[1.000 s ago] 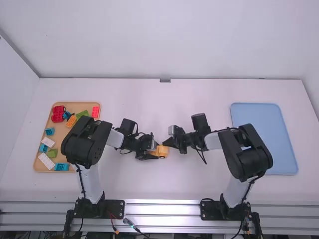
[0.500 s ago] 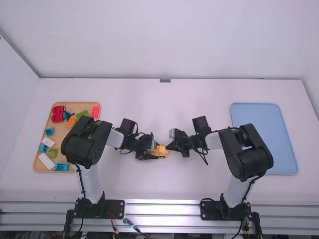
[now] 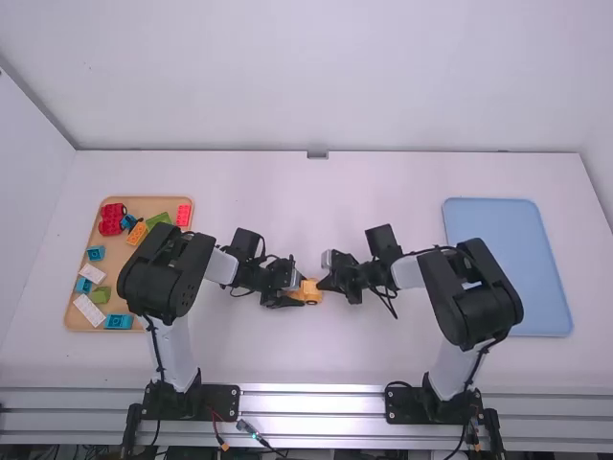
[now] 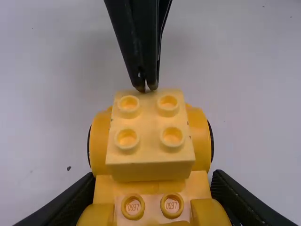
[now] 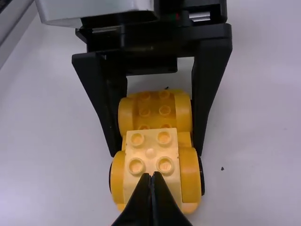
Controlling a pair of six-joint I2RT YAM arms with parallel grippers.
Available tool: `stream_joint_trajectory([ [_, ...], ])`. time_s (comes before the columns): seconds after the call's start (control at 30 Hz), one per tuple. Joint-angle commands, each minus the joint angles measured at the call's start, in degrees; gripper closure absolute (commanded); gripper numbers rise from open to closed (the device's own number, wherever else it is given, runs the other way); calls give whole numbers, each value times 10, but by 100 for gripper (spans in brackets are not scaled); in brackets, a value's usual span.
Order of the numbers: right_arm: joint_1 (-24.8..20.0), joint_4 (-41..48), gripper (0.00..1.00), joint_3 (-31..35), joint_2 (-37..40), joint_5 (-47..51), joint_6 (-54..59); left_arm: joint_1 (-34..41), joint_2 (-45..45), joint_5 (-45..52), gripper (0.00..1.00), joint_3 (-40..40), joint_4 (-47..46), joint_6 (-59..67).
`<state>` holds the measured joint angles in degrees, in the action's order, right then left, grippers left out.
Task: Assemble lego blocks to make yellow taxi
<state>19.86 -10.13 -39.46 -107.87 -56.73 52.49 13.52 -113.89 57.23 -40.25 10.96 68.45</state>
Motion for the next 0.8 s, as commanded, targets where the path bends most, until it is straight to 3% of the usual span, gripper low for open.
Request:
stream_joint_trajectory([
  [0.0, 0, -1, 100, -7, -5, -7, -1, 3, -7, 9, 47, -3, -7, 0],
  [0.37, 0, 2, 100, -37, -5, -80, 16, 3, -7, 8, 47, -3, -7, 0],
  [0.77, 43, 18, 100, -29, -5, 3, -9, 3, -7, 8, 48, -3, -6, 0],
])
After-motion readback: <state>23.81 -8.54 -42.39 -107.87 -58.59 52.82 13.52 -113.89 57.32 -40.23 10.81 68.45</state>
